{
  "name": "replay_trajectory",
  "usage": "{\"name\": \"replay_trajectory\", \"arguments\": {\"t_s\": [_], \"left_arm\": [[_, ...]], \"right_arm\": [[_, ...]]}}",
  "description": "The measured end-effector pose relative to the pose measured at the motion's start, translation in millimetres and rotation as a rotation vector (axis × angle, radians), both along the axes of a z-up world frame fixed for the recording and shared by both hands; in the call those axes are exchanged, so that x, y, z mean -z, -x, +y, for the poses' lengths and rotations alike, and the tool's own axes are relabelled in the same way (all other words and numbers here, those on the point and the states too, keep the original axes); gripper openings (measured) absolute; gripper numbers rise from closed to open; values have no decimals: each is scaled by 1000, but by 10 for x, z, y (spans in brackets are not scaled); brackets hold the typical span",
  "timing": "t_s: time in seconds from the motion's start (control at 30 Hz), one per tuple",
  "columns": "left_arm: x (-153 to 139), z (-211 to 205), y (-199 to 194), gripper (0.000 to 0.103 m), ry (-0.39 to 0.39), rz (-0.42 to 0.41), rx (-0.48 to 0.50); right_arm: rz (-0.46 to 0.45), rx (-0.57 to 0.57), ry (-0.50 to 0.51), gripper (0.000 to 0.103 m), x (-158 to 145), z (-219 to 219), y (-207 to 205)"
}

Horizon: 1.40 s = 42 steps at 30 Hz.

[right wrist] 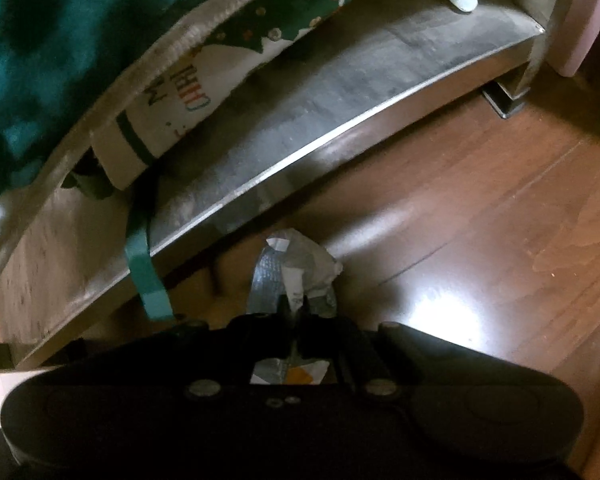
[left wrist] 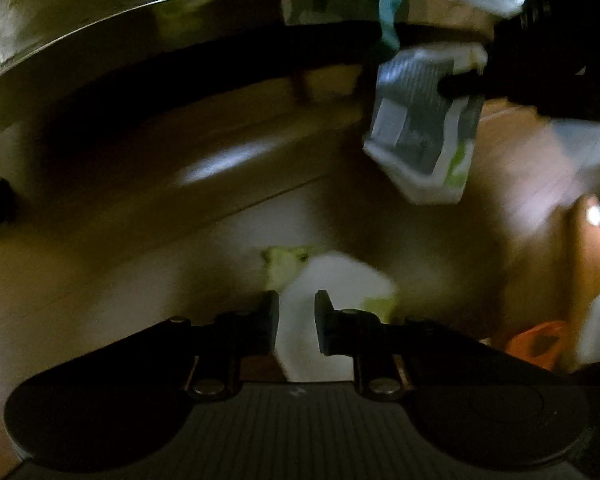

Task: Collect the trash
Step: 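Grasp the white bag with left tool while right grasps crumpled wrapper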

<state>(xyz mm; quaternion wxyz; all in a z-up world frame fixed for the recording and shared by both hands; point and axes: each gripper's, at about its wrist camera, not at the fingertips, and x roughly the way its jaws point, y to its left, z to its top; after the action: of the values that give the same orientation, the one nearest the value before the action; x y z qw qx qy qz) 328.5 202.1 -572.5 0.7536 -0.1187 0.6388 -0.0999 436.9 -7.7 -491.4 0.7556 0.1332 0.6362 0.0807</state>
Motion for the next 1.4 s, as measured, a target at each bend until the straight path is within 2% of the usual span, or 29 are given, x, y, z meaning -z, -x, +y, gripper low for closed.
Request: {"name": "replay_trajectory", "arguments": {"t_s": [0.07,0.13,0.17,0.23,0.4,0.57,0.63,0.77,0.8,0.9,1.03,1.17,1.2,1.23,1.27,1.3,1.4], "left_arm": [[-36,22,0,30,33,1,13],[-74,-7,30,73,12,-20,51],[-105,-24,53,79,-1,-48,67],[-133,-58,64,81,-10,-82,102],[0,-267,88,81,-66,-60,197],[65,-369,92,83,-76,-54,226],[75,-460,86,83,-109,-63,250],[87,-524,53,82,-139,-72,220],[87,-525,45,79,-145,-73,205],[77,-558,38,64,-192,-88,183],[65,-527,45,59,-185,-85,135],[-15,-371,32,53,-143,-78,88],[-36,-325,35,46,-127,-78,81],[-66,-282,38,31,-90,-82,76],[-102,-250,35,29,-59,-76,73],[-140,-233,23,29,-61,-74,69],[-189,-192,62,15,-30,-72,58]], "right_arm": [[9,-4,-3,1,11,10,18],[16,-14,-5,1,25,18,29],[17,-21,-7,1,50,-2,52],[24,-28,-8,1,76,-5,54],[37,-27,-14,1,230,9,2],[49,-23,-21,1,330,30,5],[51,-25,-20,1,382,36,9],[55,-35,-19,1,478,71,25],[55,-37,-18,1,483,78,30],[54,-48,-13,1,483,106,47],[34,-76,11,1,413,165,69],[11,-120,36,1,231,199,119],[8,-130,40,1,173,202,133],[3,-142,42,1,115,203,148],[-5,-158,50,1,47,210,169],[-12,-174,58,1,-23,215,194],[-15,-215,68,0,-238,217,295]]}}
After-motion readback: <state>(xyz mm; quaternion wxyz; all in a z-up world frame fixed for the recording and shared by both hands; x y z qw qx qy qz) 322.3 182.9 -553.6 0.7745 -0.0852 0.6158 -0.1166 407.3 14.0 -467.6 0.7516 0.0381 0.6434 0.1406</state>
